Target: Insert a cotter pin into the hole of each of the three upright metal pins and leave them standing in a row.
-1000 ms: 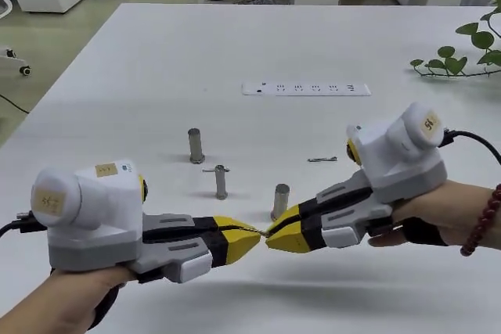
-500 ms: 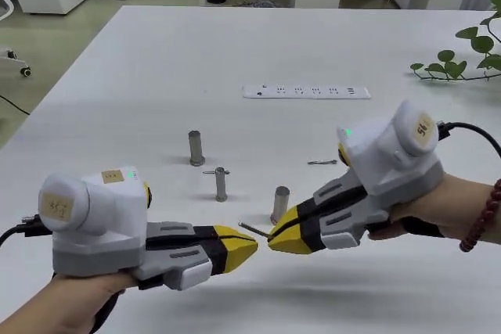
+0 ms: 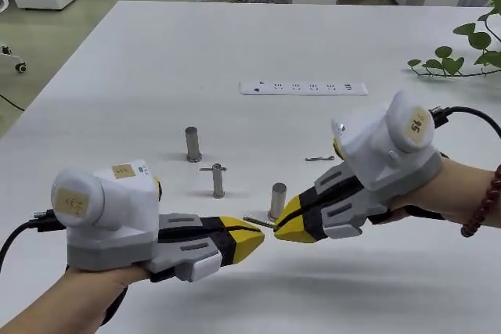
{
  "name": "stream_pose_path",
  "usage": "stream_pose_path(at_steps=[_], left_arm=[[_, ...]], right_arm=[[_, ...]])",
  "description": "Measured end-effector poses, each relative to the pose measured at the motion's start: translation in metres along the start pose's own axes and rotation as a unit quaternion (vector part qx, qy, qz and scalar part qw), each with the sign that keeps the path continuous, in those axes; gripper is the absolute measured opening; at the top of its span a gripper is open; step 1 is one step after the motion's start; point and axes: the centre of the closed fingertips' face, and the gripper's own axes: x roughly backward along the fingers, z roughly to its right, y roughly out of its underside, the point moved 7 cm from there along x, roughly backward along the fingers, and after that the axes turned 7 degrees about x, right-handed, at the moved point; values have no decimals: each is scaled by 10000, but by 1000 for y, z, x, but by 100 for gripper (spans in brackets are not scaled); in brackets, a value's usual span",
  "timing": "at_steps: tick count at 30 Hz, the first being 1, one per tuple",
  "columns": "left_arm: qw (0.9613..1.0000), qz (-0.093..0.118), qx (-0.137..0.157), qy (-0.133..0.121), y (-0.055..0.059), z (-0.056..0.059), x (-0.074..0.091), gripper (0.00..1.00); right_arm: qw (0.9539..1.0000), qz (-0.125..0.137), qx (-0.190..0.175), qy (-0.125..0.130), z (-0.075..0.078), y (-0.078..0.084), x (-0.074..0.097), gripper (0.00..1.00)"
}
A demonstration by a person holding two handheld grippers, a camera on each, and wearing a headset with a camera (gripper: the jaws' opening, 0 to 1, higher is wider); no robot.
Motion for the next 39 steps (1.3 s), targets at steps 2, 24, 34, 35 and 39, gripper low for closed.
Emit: stream_pose_path(at_steps=[2, 24, 34, 35, 39], left_arm=[[10000, 5, 6, -22, 0, 0, -1, 0], [9958, 187, -483, -751, -4, -13, -10, 14], [9899, 126, -668, -1246, -2, -24, -21, 22], [9896, 117, -674, -1269, -2, -24, -22, 22], [9880, 107, -649, -1401, -1, -29, -26, 23]], right_arm=[[10000, -68, 20, 54, 2, 3, 2, 0], [9954, -824, 142, 466, 25, 32, 32, 0], [9925, -1089, 247, 497, 37, 42, 32, 0], [9922, -1116, 263, 489, 38, 43, 31, 0], [9916, -1169, 295, 477, 42, 47, 29, 0]])
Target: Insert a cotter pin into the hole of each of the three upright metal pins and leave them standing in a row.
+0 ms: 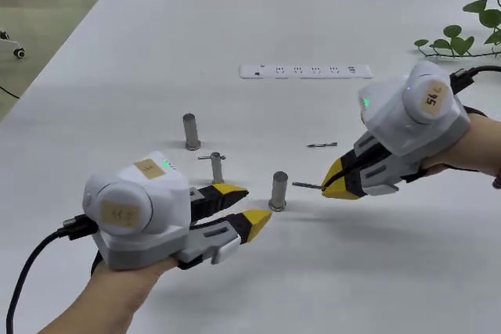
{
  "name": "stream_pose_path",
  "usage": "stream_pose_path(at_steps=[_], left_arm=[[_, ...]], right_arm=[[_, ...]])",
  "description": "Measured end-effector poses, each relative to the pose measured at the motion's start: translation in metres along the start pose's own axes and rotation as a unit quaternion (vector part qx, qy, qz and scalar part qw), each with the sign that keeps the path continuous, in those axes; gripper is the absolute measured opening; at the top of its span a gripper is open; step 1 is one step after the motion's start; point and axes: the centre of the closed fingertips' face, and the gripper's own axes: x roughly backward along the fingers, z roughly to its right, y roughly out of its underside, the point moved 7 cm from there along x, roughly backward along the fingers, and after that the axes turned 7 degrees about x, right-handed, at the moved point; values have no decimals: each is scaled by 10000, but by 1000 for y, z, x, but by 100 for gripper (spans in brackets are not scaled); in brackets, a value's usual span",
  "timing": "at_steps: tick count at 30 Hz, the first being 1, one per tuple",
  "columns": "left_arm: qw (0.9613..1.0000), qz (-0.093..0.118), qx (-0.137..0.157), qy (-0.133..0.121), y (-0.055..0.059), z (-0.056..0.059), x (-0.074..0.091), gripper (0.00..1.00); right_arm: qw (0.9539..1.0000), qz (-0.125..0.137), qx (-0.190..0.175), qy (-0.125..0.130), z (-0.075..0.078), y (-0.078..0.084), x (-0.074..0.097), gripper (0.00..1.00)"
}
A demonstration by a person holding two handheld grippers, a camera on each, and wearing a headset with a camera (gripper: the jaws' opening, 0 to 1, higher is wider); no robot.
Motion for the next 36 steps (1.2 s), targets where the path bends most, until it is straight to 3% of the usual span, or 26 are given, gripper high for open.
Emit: stream_pose_path(at_steps=[7, 10, 27, 36], left_arm=[[9997, -41, 54, -218, 3, -6, -13, 25], [9994, -122, -81, -313, 4, -8, -19, 25], [9979, -379, -222, -476, 6, -7, -59, 23], [9979, -437, -130, -462, 9, -9, -69, 17]], right_arm=[[10000, -82, 46, -1, 8, 5, -4, 0], [9999, -106, 125, -11, 11, 6, -5, 0], [9996, -72, 234, -102, 20, 7, -14, 0], [9992, -97, 346, -149, 23, 6, -16, 0]])
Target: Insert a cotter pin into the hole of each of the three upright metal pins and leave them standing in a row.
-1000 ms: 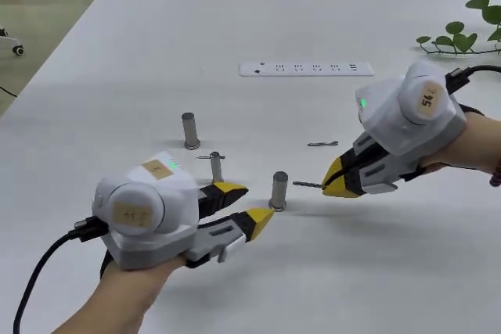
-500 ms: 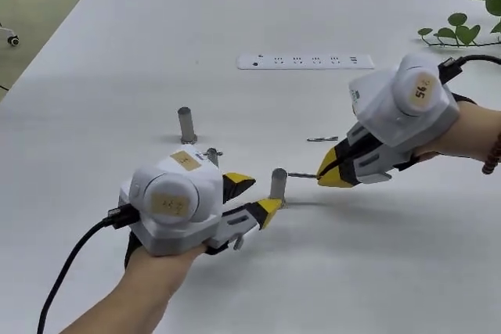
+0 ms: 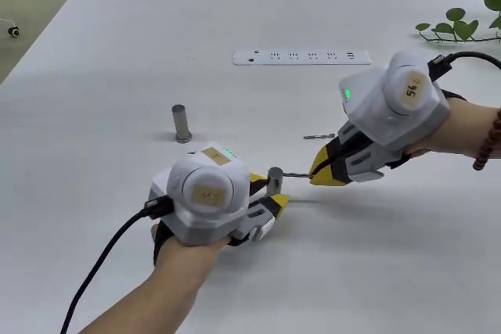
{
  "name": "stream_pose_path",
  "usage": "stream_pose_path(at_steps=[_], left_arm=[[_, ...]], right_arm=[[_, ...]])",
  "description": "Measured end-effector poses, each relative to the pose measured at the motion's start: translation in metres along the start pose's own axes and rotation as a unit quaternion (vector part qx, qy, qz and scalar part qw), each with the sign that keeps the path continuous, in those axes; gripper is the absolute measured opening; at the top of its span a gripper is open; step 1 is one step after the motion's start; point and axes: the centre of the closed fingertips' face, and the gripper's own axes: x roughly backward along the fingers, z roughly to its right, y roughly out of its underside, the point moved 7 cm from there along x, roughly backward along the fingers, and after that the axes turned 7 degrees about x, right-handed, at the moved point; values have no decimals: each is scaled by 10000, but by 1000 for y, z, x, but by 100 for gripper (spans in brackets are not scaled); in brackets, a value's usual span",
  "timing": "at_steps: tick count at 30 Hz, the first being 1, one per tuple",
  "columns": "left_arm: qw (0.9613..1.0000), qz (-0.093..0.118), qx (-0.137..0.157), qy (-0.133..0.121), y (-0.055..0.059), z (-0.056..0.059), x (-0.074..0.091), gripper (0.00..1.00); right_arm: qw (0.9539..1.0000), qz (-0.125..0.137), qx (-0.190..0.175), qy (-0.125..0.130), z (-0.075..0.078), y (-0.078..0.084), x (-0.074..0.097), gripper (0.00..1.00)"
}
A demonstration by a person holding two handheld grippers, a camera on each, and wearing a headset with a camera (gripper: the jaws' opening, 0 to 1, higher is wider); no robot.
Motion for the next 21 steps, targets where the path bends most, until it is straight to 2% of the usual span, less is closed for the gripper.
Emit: stream_pose_path(at_steps=[5, 14, 21], left_arm=[[9999, 23, 132, -35, 0, -1, -2, 15], [9998, 28, 188, -66, 1, -4, -5, 11], [9999, 29, 83, -52, 1, -3, -5, 10]], right_arm=[[10000, -10, 34, -24, 1, -1, -2, 0], [9998, -89, 138, -79, 3, -4, -4, 0], [9999, -94, 21, -78, 2, -8, -4, 0]])
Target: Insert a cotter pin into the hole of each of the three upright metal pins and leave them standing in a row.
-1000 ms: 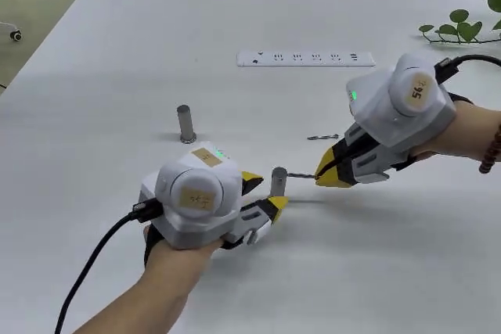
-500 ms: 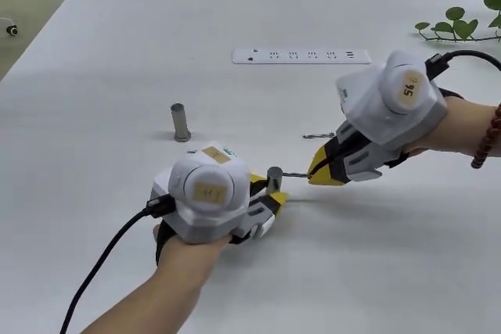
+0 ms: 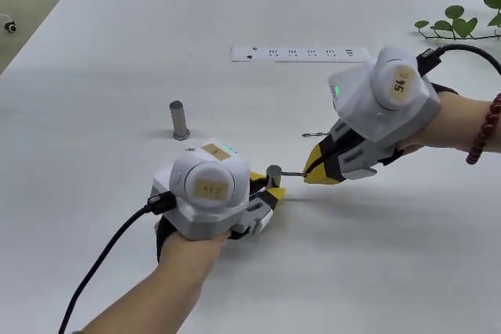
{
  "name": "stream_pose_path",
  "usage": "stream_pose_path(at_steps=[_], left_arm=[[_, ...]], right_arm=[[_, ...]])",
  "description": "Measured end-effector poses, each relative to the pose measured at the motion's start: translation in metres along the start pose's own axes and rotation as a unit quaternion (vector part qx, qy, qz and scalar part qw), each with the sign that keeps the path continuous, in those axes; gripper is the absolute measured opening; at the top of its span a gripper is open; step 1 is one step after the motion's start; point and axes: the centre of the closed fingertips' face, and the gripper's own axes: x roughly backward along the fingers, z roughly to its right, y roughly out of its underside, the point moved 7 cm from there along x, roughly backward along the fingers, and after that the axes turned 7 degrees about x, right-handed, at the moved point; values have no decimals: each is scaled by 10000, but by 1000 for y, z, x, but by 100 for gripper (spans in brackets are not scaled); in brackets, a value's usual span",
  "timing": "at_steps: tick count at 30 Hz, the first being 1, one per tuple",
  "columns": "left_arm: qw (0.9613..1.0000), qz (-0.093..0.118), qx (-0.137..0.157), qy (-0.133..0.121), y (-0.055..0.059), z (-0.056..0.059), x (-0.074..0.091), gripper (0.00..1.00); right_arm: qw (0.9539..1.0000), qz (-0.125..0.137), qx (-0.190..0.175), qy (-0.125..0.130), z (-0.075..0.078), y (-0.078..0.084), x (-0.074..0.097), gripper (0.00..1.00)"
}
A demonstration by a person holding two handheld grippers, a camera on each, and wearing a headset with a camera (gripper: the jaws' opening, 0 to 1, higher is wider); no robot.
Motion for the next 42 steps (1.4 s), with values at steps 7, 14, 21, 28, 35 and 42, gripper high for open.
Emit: stream_pose_path(at_steps=[7, 14, 21, 28, 35, 42], left_arm=[[10000, 24, -26, -21, 1, 0, -1, 10], [10000, 14, -70, -3, 1, 0, -1, 10], [10000, 22, -60, -18, 1, 0, -1, 10], [10000, 30, -1, -48, 1, 0, -1, 10], [10000, 38, -16, -53, 1, 1, -1, 10], [10000, 36, -9, -68, 1, 1, -1, 10]], right_arm=[[9999, -57, 97, 62, 0, -3, 0, 0], [9999, 58, 79, 52, 2, -11, -4, 0], [9999, 110, 20, 62, 3, -13, -9, 0], [9994, 121, -230, 237, 3, -18, -11, 7], [9985, 239, -372, 338, 1, -18, 1, 8], [9980, 176, -449, 401, -1, -15, 5, 3]])
